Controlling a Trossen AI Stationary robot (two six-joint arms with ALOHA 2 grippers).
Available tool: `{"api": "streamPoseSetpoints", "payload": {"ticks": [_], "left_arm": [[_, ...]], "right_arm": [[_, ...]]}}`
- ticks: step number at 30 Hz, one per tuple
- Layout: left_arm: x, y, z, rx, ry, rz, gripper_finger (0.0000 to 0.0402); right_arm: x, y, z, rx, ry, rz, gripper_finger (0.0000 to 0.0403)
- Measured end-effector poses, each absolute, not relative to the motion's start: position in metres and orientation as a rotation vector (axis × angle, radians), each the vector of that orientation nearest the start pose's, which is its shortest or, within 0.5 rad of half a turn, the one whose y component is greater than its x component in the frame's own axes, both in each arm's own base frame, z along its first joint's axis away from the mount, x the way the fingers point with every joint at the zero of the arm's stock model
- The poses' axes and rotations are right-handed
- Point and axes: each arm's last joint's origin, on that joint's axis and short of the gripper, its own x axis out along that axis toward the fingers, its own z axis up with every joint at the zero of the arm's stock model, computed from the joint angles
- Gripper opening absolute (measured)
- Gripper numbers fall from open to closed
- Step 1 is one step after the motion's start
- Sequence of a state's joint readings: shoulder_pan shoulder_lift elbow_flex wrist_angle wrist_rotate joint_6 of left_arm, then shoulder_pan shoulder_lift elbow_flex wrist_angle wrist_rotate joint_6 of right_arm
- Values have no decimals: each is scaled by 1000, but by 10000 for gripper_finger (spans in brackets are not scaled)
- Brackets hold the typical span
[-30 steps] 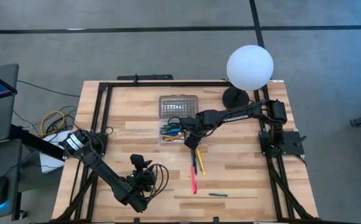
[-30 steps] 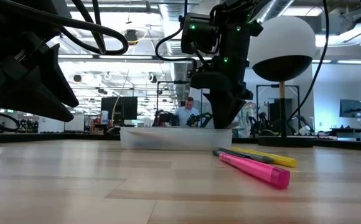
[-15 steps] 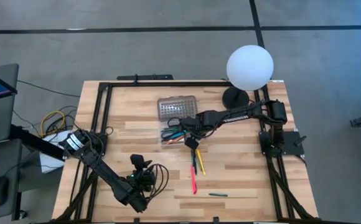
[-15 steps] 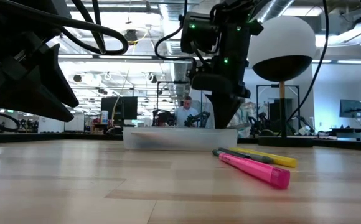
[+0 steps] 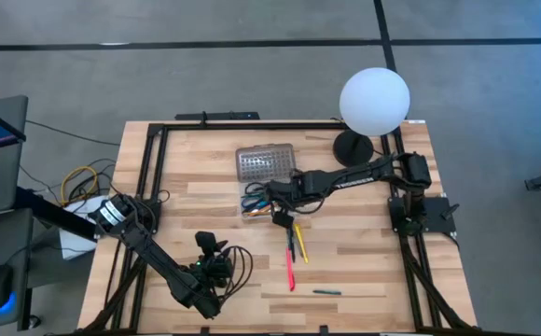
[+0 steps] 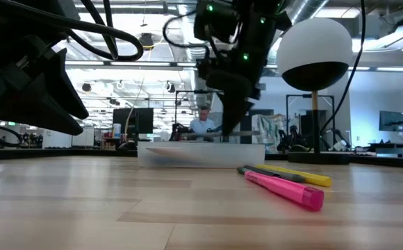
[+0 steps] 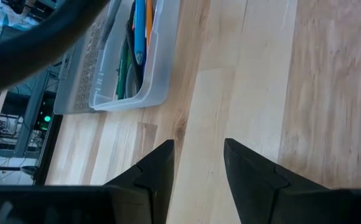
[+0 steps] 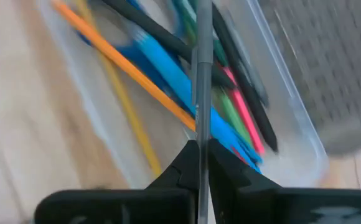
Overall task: Pick & place school supplies into a supply box
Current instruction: Put the gray pen into the gray supply box, then put the green crayon into the gray supply box
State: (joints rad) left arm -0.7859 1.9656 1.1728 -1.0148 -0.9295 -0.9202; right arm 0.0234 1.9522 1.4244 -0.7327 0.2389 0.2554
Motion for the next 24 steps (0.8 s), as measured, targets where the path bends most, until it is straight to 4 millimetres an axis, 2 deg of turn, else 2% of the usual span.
{"api": "streamPoseSetpoints", "payload": {"ticks": [5,16,20,24], "left_arm": [[240,-207,132,551,940,572,135],[240,-207,132,551,939,572,135],[240,-207,132,549,940,571,135],[240,-208,132,546,938,571,135]], "right_arm": [[396,9,189,-12,1161,-267,24],[397,11,189,-25,1153,-266,140],[385,15,195,-12,1220,-313,156],[368,26,195,-16,1331,-412,155]]}}
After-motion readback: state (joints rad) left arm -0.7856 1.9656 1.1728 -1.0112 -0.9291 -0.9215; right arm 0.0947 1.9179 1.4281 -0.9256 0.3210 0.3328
